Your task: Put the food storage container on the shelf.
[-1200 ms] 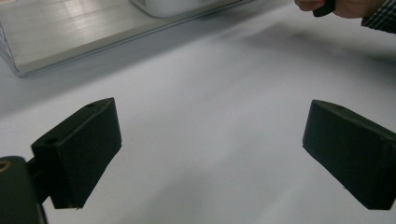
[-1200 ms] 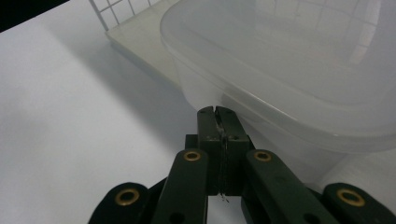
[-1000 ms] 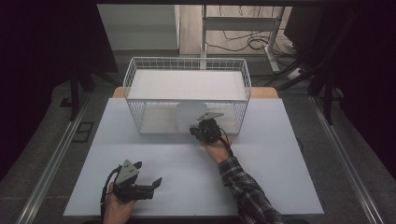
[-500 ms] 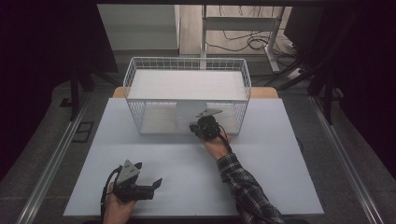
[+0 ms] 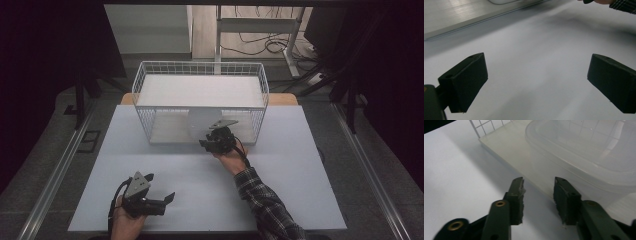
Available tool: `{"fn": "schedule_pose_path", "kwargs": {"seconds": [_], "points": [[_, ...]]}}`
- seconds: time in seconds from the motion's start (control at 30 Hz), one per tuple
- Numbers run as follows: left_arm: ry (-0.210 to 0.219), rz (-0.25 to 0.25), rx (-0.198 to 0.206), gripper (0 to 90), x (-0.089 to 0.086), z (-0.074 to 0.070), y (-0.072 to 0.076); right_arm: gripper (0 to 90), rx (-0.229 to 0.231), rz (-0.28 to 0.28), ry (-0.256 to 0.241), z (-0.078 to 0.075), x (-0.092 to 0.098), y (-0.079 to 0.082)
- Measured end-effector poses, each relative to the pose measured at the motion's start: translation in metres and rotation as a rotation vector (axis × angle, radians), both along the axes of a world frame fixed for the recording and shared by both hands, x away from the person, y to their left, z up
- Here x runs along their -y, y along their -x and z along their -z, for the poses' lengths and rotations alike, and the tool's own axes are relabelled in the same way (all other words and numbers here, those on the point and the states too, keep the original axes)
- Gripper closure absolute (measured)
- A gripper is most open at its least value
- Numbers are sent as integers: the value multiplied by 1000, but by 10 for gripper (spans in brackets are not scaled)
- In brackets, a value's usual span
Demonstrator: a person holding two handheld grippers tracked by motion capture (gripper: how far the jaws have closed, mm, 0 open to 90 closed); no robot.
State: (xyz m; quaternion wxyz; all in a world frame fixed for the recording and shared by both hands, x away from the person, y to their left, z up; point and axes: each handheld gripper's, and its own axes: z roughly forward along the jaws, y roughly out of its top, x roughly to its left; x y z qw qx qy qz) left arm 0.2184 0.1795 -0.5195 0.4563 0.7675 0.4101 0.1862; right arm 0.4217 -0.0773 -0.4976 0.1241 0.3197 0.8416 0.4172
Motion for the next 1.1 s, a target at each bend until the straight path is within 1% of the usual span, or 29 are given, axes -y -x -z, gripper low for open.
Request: {"fn": "schedule_pose_path", "kwargs": {"seconds": [0.1, 0.23, 0.37, 0.47, 0.63, 0.77, 0.87, 0.97, 1.1], "points": [[12, 12, 2, 27, 0, 0, 0, 508, -10, -11, -8, -2, 1, 3], [13, 24, 11, 28, 0, -1, 0, 417, -18, -26, -9, -4, 3, 9], [14, 41, 5, 28, 2, 1, -1, 340, -20, -42, -5, -6, 6, 15], [18, 48, 1, 28, 2, 1, -1, 290, -32, -58, -8, -7, 7, 20], [17, 52, -9, 28, 2, 3, -2, 189, -21, -80, -15, -9, 12, 29], [14, 53, -18, 28, 2, 4, -3, 111, -13, -96, -26, -10, 19, 39], [15, 53, -26, 27, 1, 4, -4, 73, -13, -102, -27, -12, 27, 46], [11, 53, -30, 28, 1, 4, -4, 47, -1, -101, -19, -15, 35, 55], [7, 53, -33, 29, 1, 5, -4, 34, 4, -98, -33, -22, 48, 67]]}}
